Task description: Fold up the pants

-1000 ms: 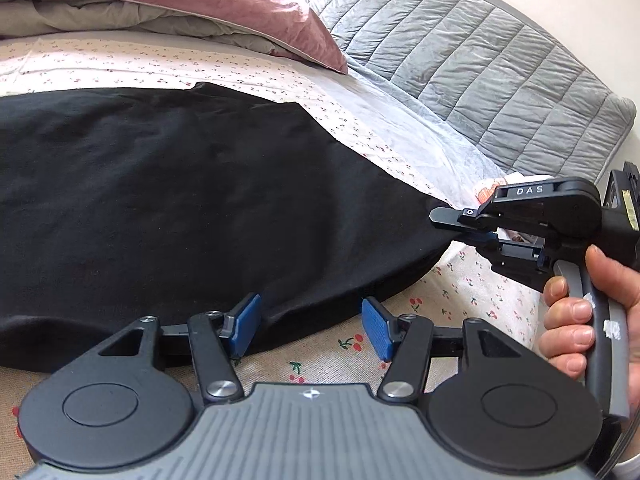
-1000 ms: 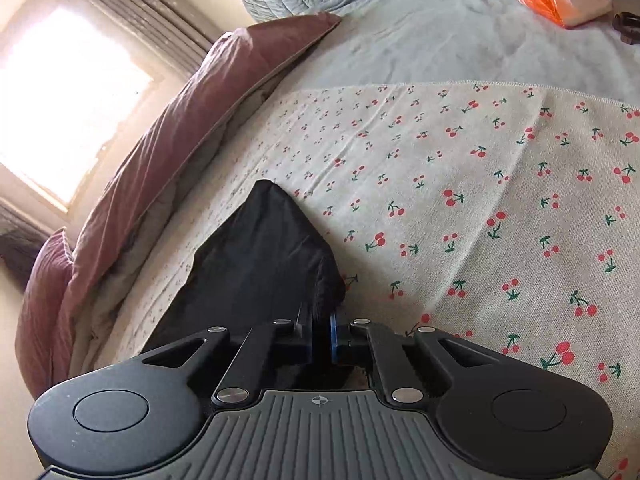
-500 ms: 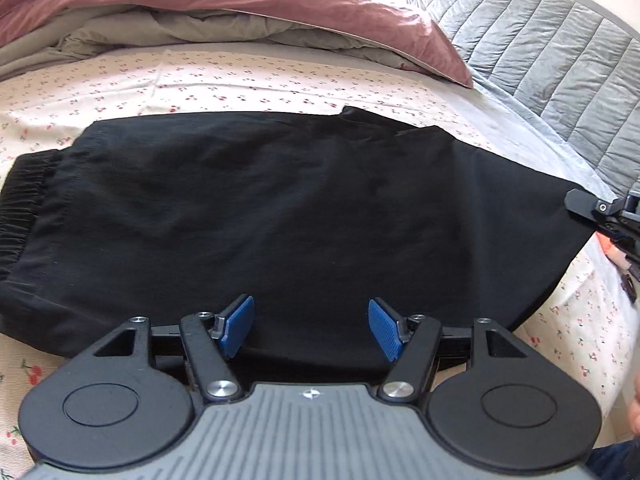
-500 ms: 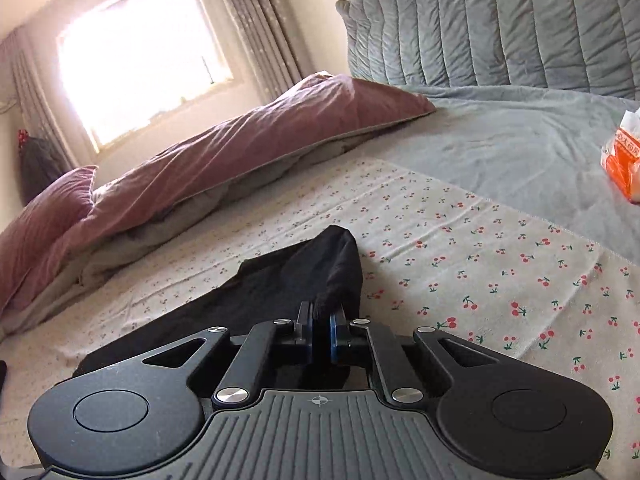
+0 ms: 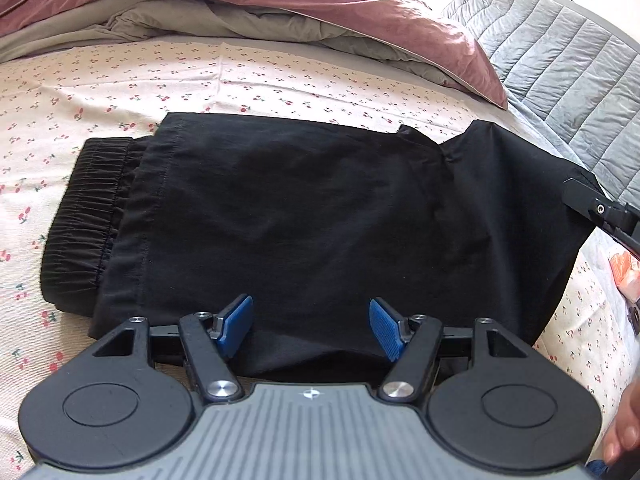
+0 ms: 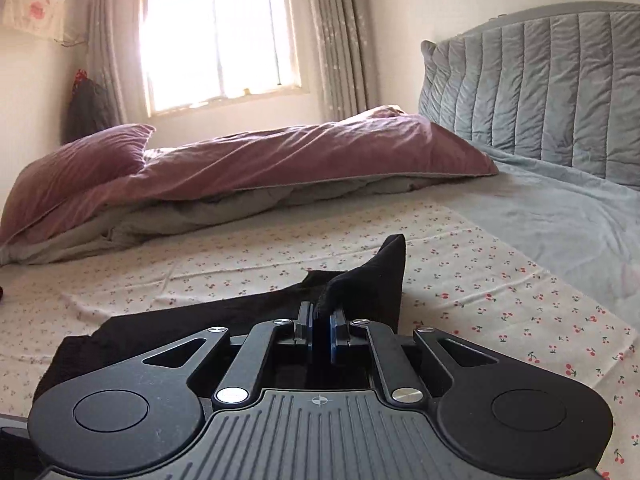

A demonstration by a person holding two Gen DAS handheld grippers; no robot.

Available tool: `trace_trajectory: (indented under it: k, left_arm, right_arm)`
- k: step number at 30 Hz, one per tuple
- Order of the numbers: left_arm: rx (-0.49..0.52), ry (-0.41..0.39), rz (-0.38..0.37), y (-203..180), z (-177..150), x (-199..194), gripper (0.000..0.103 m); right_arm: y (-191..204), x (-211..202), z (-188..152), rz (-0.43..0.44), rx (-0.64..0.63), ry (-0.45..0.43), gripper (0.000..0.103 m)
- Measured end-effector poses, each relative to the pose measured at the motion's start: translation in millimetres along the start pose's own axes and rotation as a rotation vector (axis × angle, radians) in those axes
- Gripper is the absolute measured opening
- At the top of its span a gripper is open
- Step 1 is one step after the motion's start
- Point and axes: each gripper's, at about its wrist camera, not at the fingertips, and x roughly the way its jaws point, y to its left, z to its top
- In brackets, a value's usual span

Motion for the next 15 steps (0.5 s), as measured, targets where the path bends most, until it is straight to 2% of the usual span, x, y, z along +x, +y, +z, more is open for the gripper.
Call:
trace_trajectory:
  k: [3, 5, 7, 10, 13, 15]
  left_arm:
    - [0.045, -0.045, 0.143, 9.4, 5.9, -13.0, 0.071]
    - [0.018, -0.066, 0.166, 24.6, 11.5, -21.9, 0.071]
    - [-0.072, -0.073, 0.148, 48.7, 19.3, -29.2, 0.071]
    - [-0.220, -0.068, 0.068, 83.3, 25.4, -34.7, 0.071]
    - [-0.326, -0.067, -0.008, 101.7, 25.1, -36.9, 0.071]
    - [-0.327, -0.075, -0.024, 101.2, 25.5, -39.4, 0.071]
  right_arm:
    - [42.1, 3.2, -12.3, 0.099, -0.154, 0.006, 0.008]
    - [73.7, 4.2, -27.0, 0.170, -0.294, 0.018, 0.008]
    - [103.6, 2.8, -44.3, 0.257, -0.411, 0.042, 0.008]
    - [143.0, -4.9, -72.8, 0.351, -0.574, 0.085, 0.008]
    - [166.4, -12.9, -94.2, 0.361, -0.713, 0.080, 0.008]
    - [169.4, -14.1, -96.4, 0.363, -0.724, 0.076, 0.008]
